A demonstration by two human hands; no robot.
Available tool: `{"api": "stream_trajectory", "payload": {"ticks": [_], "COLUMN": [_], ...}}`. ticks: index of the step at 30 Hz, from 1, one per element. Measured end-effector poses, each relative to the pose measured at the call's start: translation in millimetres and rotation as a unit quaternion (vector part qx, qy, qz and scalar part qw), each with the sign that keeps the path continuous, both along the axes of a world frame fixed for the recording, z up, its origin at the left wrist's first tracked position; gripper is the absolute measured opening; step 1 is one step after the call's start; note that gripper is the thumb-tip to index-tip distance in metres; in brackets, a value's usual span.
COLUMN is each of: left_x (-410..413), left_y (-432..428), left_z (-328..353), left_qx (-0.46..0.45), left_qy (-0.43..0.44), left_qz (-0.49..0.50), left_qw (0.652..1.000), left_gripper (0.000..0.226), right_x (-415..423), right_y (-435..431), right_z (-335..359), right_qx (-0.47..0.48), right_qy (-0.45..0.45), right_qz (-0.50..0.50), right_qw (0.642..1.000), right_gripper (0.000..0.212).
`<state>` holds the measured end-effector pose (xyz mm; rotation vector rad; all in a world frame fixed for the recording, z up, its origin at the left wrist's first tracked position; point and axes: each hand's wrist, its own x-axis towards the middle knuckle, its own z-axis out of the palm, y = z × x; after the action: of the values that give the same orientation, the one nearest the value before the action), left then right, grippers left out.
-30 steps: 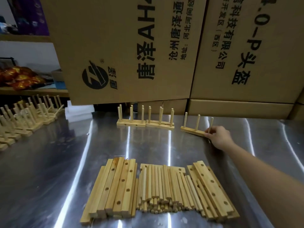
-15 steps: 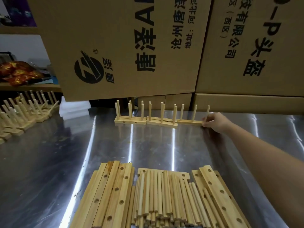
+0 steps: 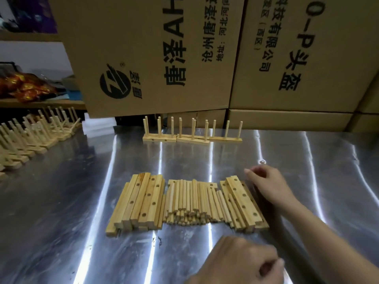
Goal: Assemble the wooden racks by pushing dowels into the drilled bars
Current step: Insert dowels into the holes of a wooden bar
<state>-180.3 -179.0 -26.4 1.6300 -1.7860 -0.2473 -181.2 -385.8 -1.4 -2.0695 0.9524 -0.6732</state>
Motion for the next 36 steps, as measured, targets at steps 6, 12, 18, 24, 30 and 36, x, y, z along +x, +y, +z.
{"api": "stream_trajectory", "payload": {"ticks": [6,12,18,24,30,36], "left_x": [3,57,185,202,199,199], "left_y": [44,101,175,185,192,194], "left_z": [14,55,46,17,15,36], "left_qx": [-0.182,-0.291,-0.139,0.055,0.023,-0.151], "left_qy": [0.0,0.056,0.116,0.108,0.057,0.244], "left_qz": [0.155,0.304,0.602,0.599,0.626,0.631], "left_qw": [0.971,0.906,0.777,0.792,0.778,0.721], "left_gripper": [0.038,0.039,0.013,0.03,0.029,0.038], "right_x": [-50,-62,-62,-60,-59,-59], "right_y": [52,51,49,52,54,58], "right_z": [-18,-41,-48,-44,-44,-41], "right_qx": [-0.01,-0.066,-0.079,-0.074,-0.078,-0.047], "right_qy": [-0.037,-0.062,-0.056,-0.069,-0.058,-0.094], "right_qz": [-0.022,-0.037,-0.026,-0.019,-0.023,-0.031], "right_qw": [0.999,0.995,0.995,0.995,0.995,0.994], "right_gripper": [0.01,0.008,0.004,0.007,0.005,0.011]}}
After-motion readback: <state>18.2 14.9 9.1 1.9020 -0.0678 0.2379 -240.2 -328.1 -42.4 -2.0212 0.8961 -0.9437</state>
